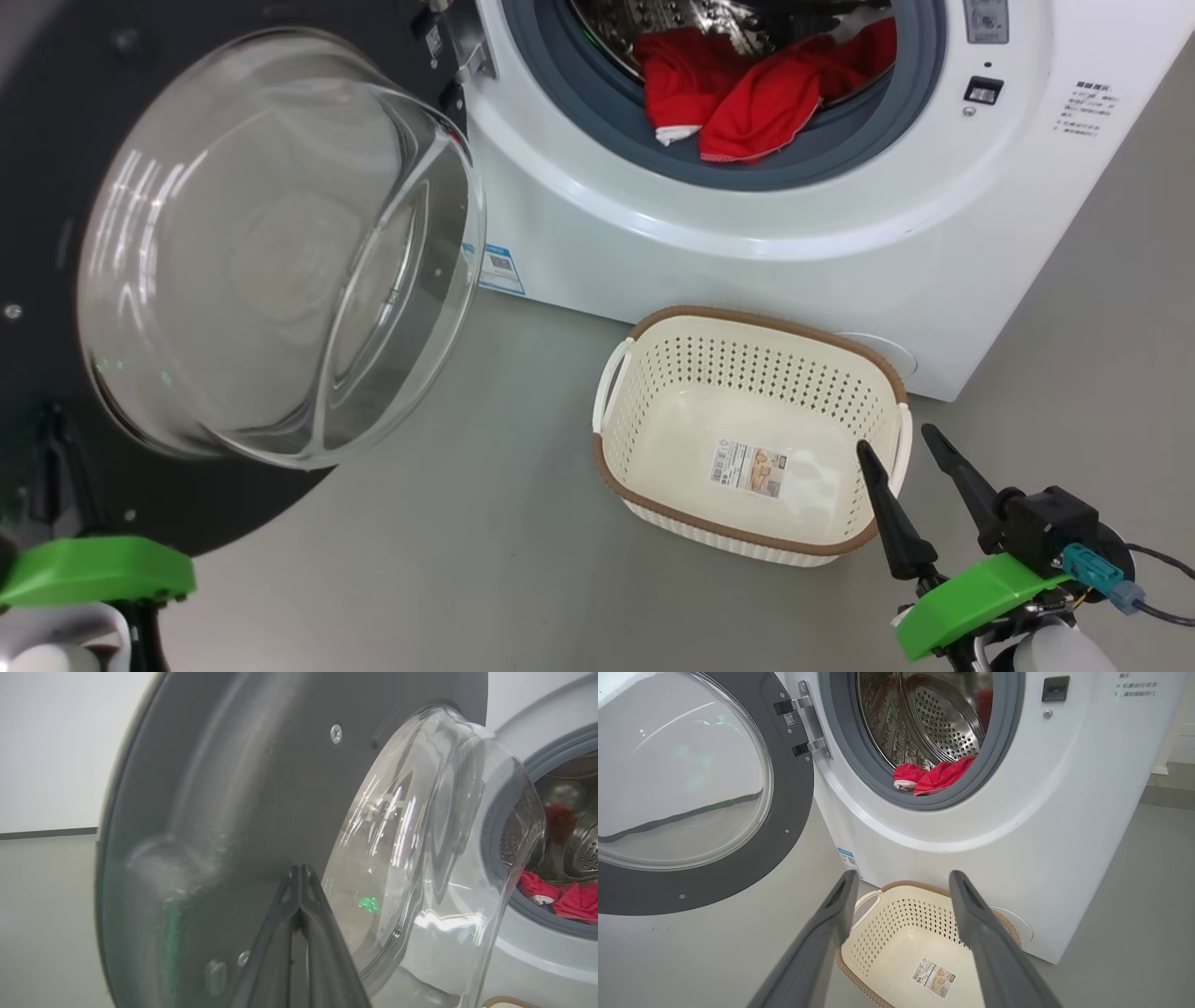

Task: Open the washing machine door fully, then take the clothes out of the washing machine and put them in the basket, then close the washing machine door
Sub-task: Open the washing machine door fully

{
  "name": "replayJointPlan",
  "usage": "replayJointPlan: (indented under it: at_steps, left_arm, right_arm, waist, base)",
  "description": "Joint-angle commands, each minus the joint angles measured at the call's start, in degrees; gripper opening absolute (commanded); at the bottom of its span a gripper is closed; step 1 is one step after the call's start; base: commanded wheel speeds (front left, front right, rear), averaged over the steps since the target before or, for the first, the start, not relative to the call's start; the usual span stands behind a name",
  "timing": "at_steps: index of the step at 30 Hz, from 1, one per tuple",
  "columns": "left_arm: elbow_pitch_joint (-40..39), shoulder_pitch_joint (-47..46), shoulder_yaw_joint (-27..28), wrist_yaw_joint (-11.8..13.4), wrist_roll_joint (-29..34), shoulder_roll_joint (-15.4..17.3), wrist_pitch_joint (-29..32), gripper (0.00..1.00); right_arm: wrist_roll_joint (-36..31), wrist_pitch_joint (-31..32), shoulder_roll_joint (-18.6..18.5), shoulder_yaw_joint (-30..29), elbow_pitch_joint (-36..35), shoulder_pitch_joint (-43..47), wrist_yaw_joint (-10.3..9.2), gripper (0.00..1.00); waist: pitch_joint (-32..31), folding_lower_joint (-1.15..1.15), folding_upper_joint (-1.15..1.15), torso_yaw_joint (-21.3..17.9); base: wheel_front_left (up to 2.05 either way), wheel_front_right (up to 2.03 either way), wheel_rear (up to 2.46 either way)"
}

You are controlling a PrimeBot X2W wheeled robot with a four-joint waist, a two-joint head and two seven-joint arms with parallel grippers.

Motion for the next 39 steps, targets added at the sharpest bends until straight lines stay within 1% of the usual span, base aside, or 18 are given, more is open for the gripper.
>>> replayJointPlan:
  at_steps: [1, 10, 11, 21, 28, 29, 30, 31, 32, 33, 34, 39]
  left_arm:
    - [-0.4, -2.8, 3.9, -0.1, 1.1, 2.2, -0.7, 0.00]
    - [2.2, -5.5, 9.9, -2.4, 3.7, 1.3, -0.7, 0.00]
    - [2.2, -5.5, 9.9, -2.4, 3.7, 1.3, -0.7, 0.00]
    - [5.6, -7.9, 15.7, -5.3, 6.3, 0.3, -0.7, 0.00]
    - [4.5, -8.4, 19.3, -6.1, 8.5, -1.0, -0.7, 0.00]
    - [3.9, -8.4, 19.8, -6.3, 8.8, -1.2, -0.7, 0.05]
    - [3.4, -8.3, 20.2, -6.5, 9.1, -1.5, -0.7, 0.17]
    - [2.8, -8.2, 20.6, -6.8, 9.3, -1.8, -0.7, 0.33]
    - [2.2, -8.2, 20.9, -7.2, 9.3, -2.2, -0.7, 0.46]
    - [1.7, -8.0, 21.3, -7.5, 9.4, -2.7, -0.7, 0.76]
    - [1.0, -7.8, 21.5, -7.8, 9.4, -3.0, -0.7, 0.99]
    - [-3.5, -6.8, 22.1, -9.9, 9.9, -4.7, -0.7, 1.00]
  right_arm:
    - [-0.1, -0.5, -0.3, 1.9, -1.3, -2.4, 0.36, 1.00]
    - [0.2, -0.5, -1.0, 3.9, -1.2, -2.9, 0.36, 1.00]
    - [0.2, -0.5, -1.0, 3.9, -1.2, -2.9, 0.36, 1.00]
    - [0.4, -0.5, -2.2, 4.9, -0.8, -3.7, 0.36, 1.00]
    - [0.8, -0.5, -2.1, 5.3, -0.4, -4.4, 0.36, 1.00]
    - [0.8, -0.5, -2.0, 5.2, -0.4, -4.4, 0.36, 1.00]
    - [0.9, -0.5, -1.9, 5.1, -0.3, -4.5, 0.36, 1.00]
    - [0.9, -0.5, -1.7, 5.1, -0.3, -4.5, 0.36, 1.00]
    - [1.0, -0.5, -1.6, 5.1, -0.3, -4.6, 0.36, 1.00]
    - [1.1, -0.5, -1.4, 5.0, -0.3, -4.6, 0.36, 1.00]
    - [1.2, -0.5, -1.1, 5.0, -0.3, -4.6, 0.36, 1.00]
    - [1.3, -0.5, 0.0, 4.5, -0.2, -4.4, 0.36, 1.00]
  waist:
    - [0.7, 0.00, 0.00, 0.2]
    - [2.0, 0.00, 0.00, -0.2]
    - [2.0, 0.00, 0.00, -0.2]
    - [2.9, 0.00, 0.00, -1.0]
    - [2.8, 0.00, 0.00, -1.7]
    - [2.7, 0.00, 0.00, -1.8]
    - [2.6, 0.00, 0.00, -1.9]
    - [2.4, 0.00, 0.00, -2.0]
    - [2.2, 0.00, 0.00, -2.1]
    - [2.0, 0.00, 0.00, -2.3]
    - [1.7, 0.00, 0.00, -2.5]
    - [-0.3, 0.00, 0.00, -3.6]
  base:
    - [0.00, 0.00, 0.00]
    - [0.00, 0.00, 0.00]
    - [0.00, 0.00, 0.00]
    - [0.00, 0.00, 0.00]
    - [0.00, 0.00, 0.00]
    - [0.00, 0.00, 0.00]
    - [0.00, 0.00, 0.00]
    - [0.00, 0.00, 0.00]
    - [0.00, 0.00, 0.00]
    - [0.00, 0.00, 0.00]
    - [0.00, 0.00, 0.00]
    - [0.00, 0.00, 0.00]
